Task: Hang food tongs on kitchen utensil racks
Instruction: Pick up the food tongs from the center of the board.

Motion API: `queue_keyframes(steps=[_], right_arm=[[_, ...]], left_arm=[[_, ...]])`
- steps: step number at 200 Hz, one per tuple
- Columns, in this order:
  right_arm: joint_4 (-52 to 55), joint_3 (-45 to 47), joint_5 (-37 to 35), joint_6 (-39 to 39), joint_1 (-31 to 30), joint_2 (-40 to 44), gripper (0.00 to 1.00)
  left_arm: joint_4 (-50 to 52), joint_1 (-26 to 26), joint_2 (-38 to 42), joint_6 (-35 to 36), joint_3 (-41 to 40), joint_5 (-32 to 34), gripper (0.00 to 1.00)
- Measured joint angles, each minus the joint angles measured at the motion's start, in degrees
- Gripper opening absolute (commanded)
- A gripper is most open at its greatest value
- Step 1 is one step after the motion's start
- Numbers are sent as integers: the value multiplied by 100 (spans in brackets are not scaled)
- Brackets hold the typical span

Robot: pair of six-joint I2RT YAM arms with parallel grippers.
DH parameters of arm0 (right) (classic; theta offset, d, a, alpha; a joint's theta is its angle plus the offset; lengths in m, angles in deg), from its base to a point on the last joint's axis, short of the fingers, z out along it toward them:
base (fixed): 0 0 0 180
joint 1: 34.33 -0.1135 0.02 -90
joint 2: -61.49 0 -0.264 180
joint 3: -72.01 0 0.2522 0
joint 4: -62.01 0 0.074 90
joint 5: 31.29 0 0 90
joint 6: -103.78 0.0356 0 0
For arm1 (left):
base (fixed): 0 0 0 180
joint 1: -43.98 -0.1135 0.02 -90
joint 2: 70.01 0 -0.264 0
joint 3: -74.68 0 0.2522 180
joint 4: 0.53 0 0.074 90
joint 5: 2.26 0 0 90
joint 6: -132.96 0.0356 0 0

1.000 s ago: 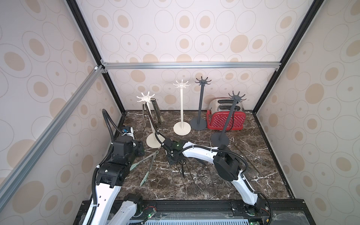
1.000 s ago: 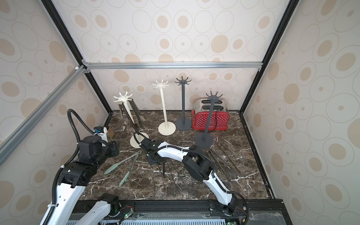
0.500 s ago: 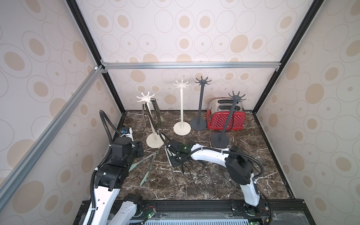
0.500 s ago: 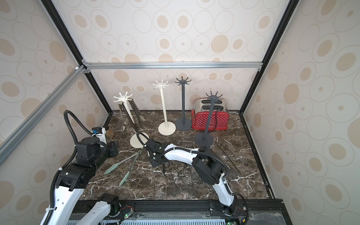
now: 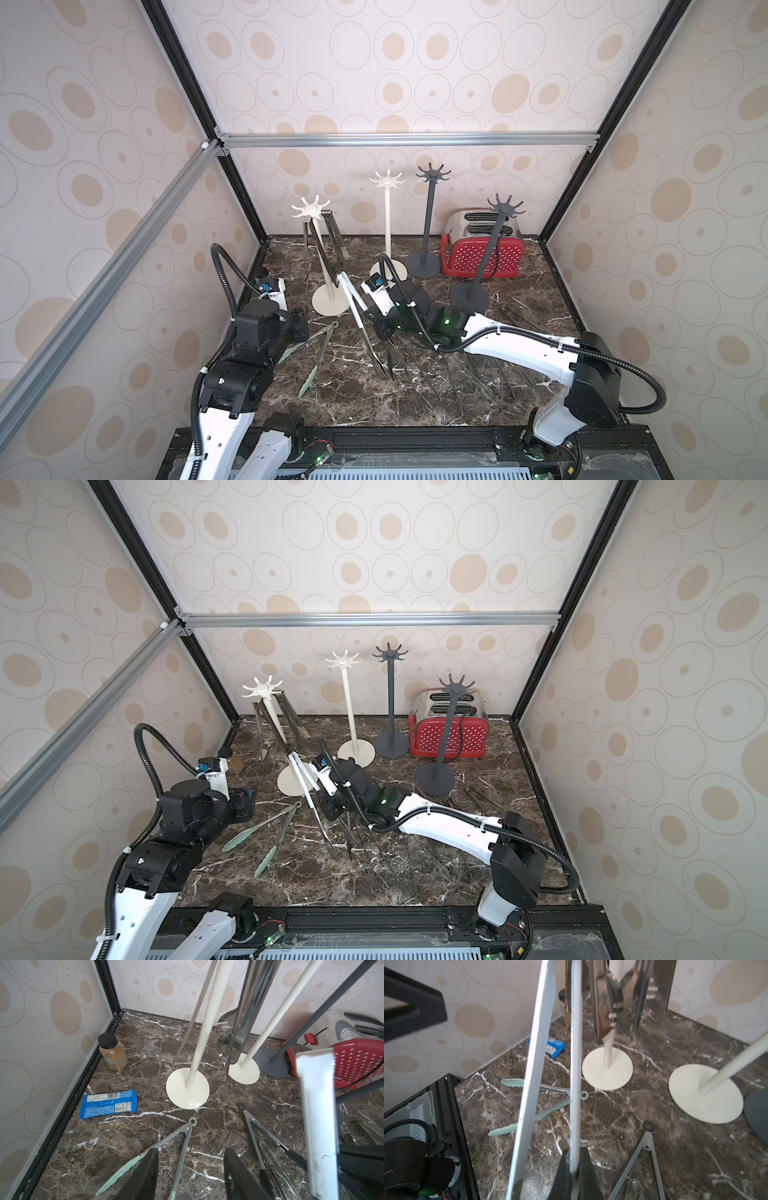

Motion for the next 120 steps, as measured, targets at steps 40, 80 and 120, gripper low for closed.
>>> queue_keyframes(steps=[40, 80, 120], right_arm=[[-149, -634, -166, -422, 0, -44, 0], [-297, -1392, -332, -608, -2, -223, 0], [-138, -2240, -584, -660, 4, -748, 0]], left_arm=[[-85, 0, 13, 13, -15, -107, 51], [-127, 0, 13, 17, -87, -186, 51], [-140, 0, 7, 17, -160, -227, 51]])
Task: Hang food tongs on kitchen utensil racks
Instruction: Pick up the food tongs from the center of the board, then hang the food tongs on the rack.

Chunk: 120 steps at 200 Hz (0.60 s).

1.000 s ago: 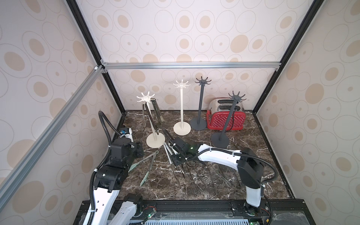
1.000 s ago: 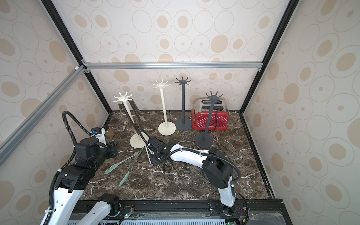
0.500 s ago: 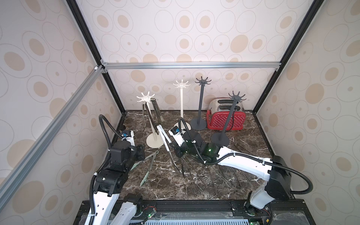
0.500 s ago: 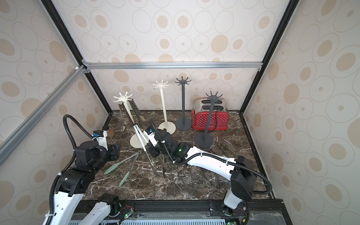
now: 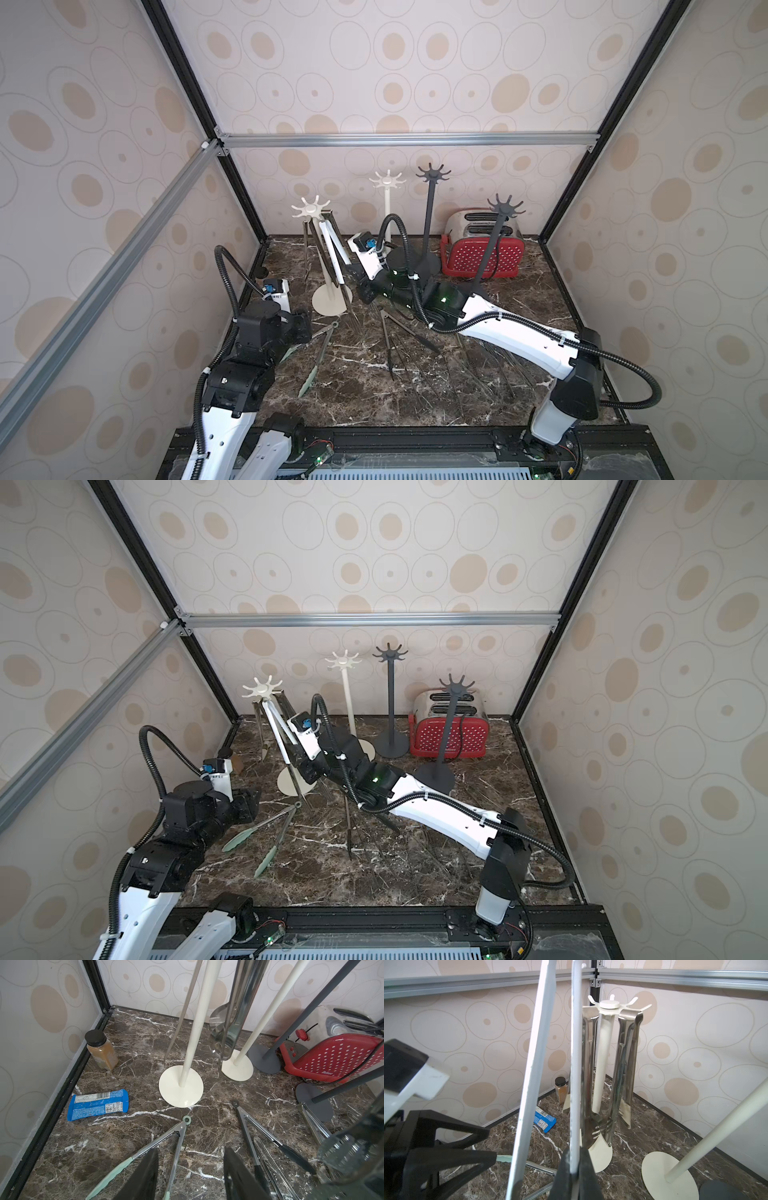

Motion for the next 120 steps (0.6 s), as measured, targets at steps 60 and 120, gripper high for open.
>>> queue_keyframes(steps=[60, 120], right_arm=[[579, -1029, -205, 35, 166, -706, 0], [831, -1392, -258, 140, 295, -988, 0]], left_arm=[[-87, 0, -2, 2, -11, -63, 51], [-96, 0, -7, 9, -22, -83, 51]])
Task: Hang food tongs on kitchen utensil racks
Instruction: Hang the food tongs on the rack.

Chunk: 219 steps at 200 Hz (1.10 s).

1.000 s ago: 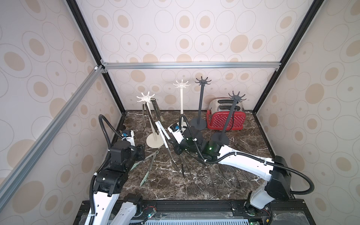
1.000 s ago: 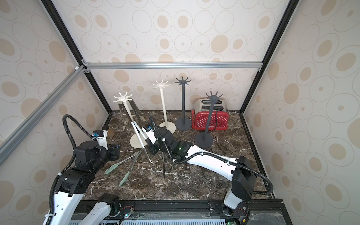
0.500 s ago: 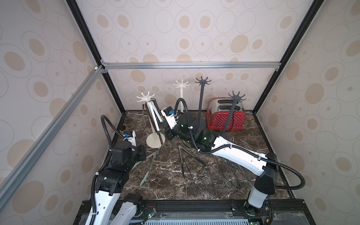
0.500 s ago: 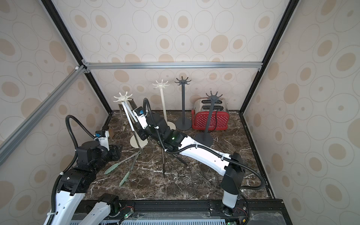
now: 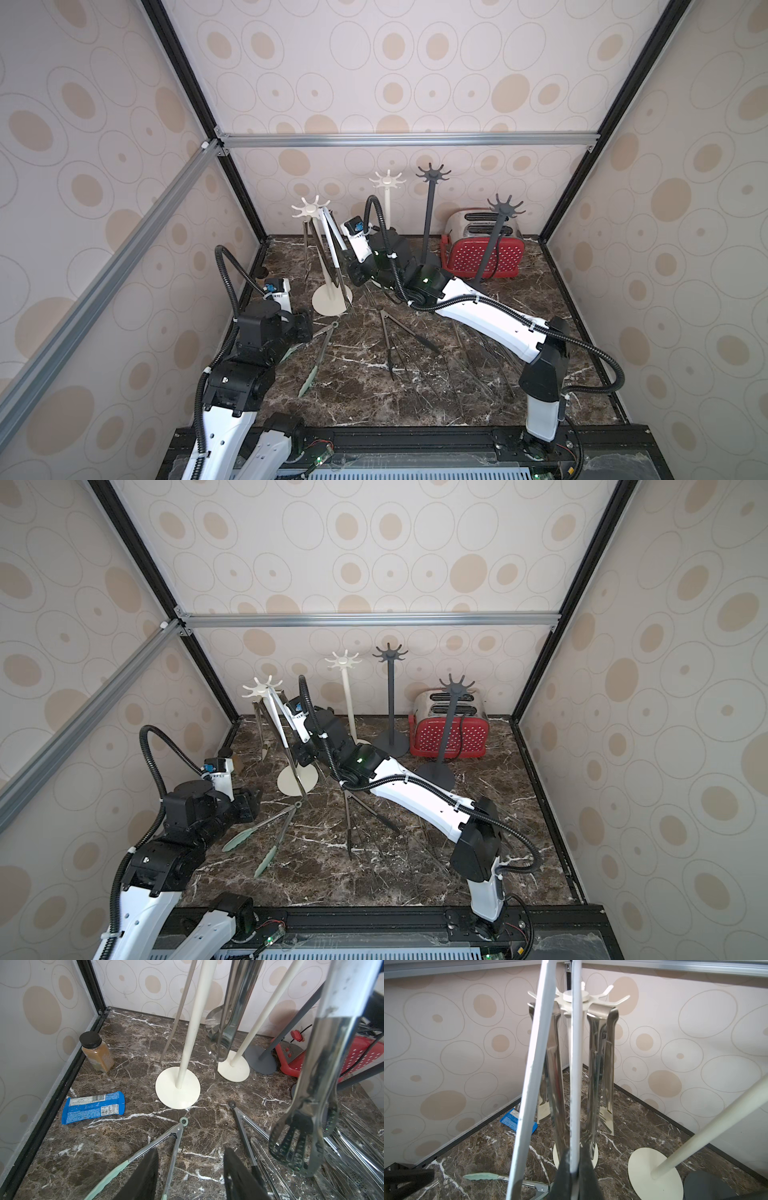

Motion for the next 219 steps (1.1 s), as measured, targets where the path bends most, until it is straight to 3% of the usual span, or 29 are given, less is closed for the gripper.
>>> queue_keyframes(steps=[219], right_arm=[[142, -442, 168, 308, 70, -573, 0]], left_arm=[[-11, 0, 0, 44, -35, -2, 51]])
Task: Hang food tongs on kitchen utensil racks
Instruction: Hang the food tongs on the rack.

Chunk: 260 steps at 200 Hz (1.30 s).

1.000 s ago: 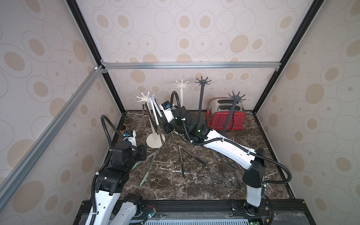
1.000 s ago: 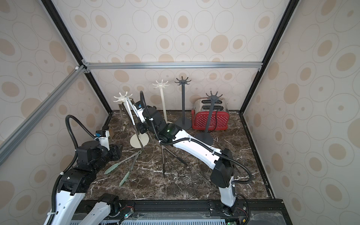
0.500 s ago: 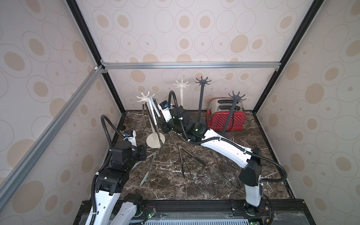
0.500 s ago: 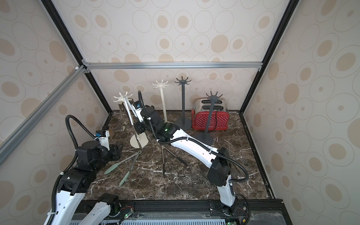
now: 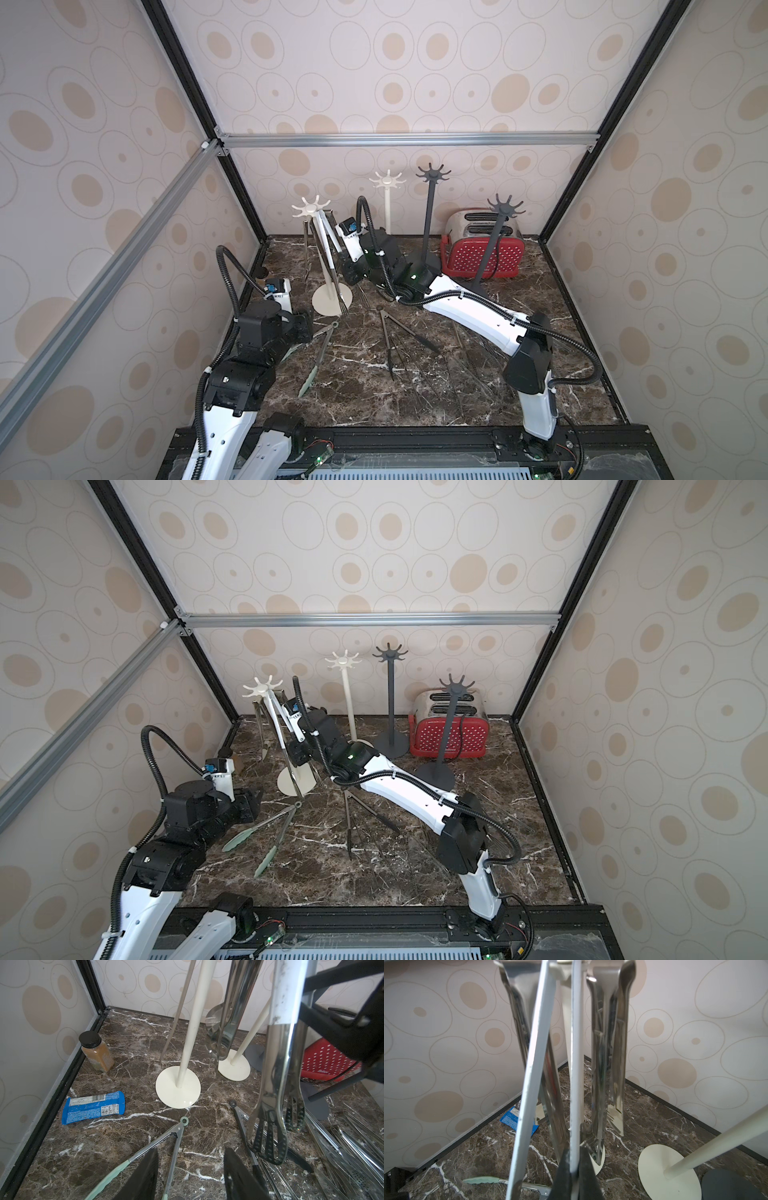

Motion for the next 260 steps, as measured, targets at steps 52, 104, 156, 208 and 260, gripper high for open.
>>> queue_keyframes(steps=[52, 104, 156, 208, 260], right_arm=[[-24, 59, 57, 122, 0, 0, 0], [-280, 254, 72, 251, 0, 0, 0], [-455, 367, 85, 334, 0, 0, 0], [-789, 597, 98, 463, 0, 0, 0], [-1014, 745, 144, 612, 0, 0, 0]], left_arm=[[-2, 0, 0, 7, -7, 0, 51], [-7, 0, 0, 11, -22, -4, 51], [-7, 0, 0, 15, -35, -17, 51], [-9, 0, 9, 48, -57, -15, 51], [-7, 0, 15, 68, -57, -15, 51]])
